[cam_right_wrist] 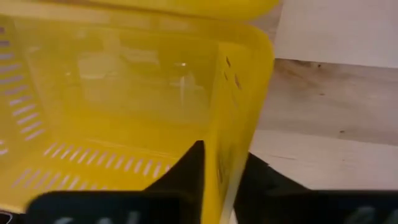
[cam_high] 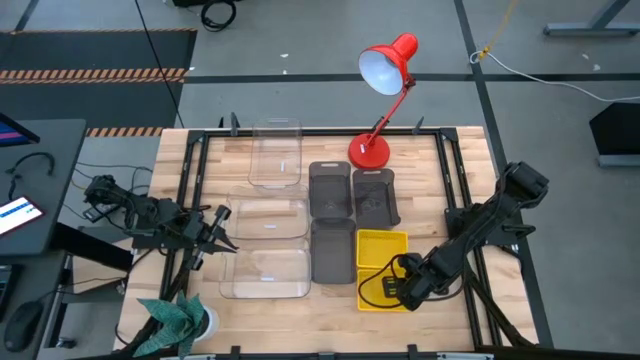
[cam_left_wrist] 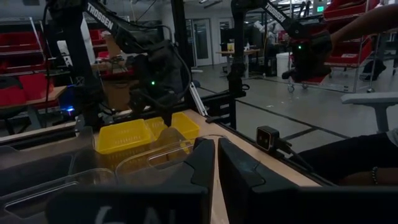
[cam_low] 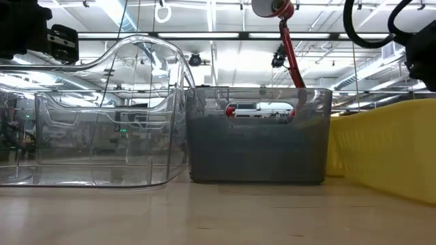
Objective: Stack baskets by color
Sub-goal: Stack the bottom yellow bin on the stacked yellow bins
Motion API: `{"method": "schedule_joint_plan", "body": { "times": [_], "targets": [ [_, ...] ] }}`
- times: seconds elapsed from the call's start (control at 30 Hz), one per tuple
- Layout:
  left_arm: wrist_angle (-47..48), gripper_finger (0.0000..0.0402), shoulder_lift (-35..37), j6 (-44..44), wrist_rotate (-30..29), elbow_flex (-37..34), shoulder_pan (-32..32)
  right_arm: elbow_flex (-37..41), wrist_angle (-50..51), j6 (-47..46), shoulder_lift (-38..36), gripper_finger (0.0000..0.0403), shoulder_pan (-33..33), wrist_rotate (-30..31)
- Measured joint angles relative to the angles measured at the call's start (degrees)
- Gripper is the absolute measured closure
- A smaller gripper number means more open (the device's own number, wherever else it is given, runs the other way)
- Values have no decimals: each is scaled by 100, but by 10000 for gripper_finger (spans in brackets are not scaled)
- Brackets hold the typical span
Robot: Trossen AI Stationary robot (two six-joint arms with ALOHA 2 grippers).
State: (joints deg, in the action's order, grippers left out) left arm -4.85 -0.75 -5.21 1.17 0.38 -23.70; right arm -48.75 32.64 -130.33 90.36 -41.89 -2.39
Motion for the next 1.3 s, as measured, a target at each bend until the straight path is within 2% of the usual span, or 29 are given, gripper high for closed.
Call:
{"method": "schedule_joint_plan", "body": {
  "times": [0.07,0.13,0.27,0.47,0.67,0.8,1.03,1.3],
  "targets": [
    [10,372,0,0,0,0,1,0,18,44,-38,380,0,-16],
    [5,369,2,0,0,0,0,0,40,132,-90,394,-1,-68],
    [9,366,0,0,0,0,2,0,119,149,-304,386,-11,-87],
    [7,373,0,0,0,-2,0,0,521,174,-973,395,-145,-39],
    [1,375,0,0,0,0,2,0,1277,-19,-1730,397,-335,779],
    [0,369,0,0,0,-1,0,0,1812,-20,-1893,397,-245,1070],
    [1,366,0,0,0,-1,1,0,1888,296,-2293,396,67,1607],
    [0,373,0,0,0,-1,0,0,2517,503,-2366,396,576,1648]
  ]
}}
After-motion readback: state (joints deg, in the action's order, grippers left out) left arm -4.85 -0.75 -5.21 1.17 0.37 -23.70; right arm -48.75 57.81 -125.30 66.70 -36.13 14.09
